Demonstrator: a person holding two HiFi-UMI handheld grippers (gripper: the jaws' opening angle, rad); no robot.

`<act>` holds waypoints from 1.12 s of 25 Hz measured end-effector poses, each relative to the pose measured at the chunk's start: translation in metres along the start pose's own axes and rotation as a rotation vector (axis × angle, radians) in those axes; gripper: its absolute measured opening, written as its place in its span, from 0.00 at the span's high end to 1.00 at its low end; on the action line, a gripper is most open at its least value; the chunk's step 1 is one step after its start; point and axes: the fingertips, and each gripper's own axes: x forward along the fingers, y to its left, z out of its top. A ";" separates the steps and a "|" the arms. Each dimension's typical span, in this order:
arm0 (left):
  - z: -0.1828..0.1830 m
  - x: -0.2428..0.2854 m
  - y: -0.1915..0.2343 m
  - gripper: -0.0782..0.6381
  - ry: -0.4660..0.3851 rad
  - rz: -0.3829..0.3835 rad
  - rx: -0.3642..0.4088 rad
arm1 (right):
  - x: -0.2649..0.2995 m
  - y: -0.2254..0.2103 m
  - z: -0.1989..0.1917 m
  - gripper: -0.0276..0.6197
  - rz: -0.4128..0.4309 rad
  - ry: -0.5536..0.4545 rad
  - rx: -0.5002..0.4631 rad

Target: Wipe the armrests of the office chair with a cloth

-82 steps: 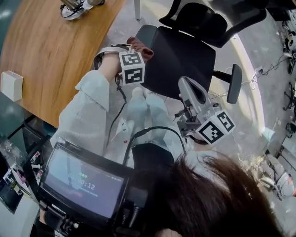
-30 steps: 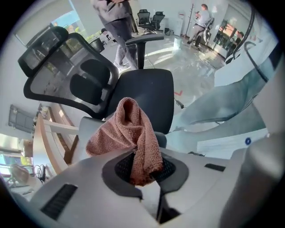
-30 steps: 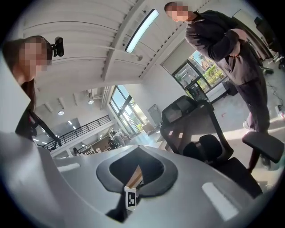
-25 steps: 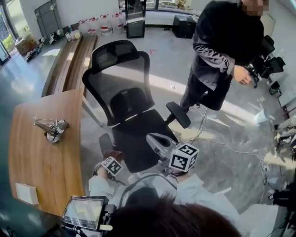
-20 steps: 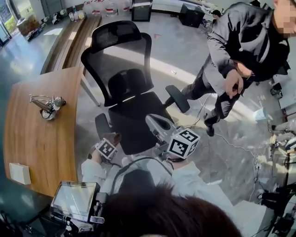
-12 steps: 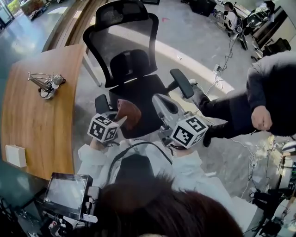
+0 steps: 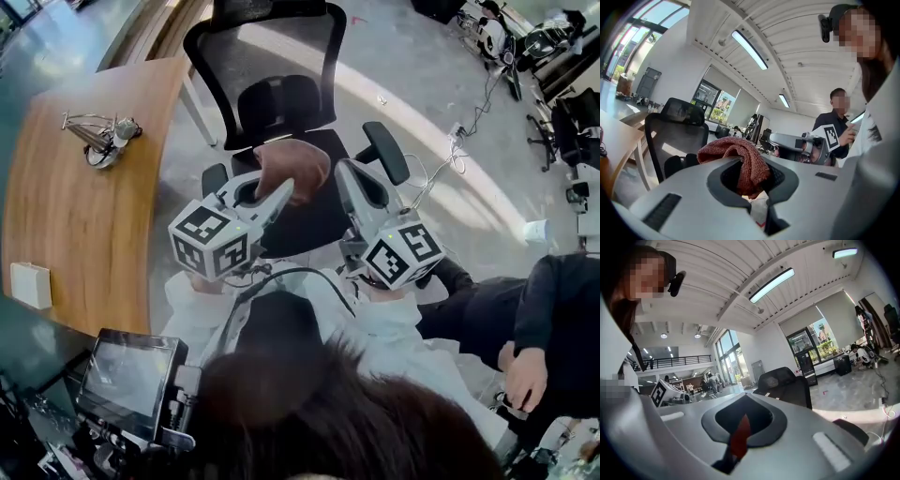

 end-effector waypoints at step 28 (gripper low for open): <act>0.015 -0.063 0.004 0.83 -0.128 0.146 0.015 | 0.029 0.072 -0.006 0.96 0.215 0.021 -0.064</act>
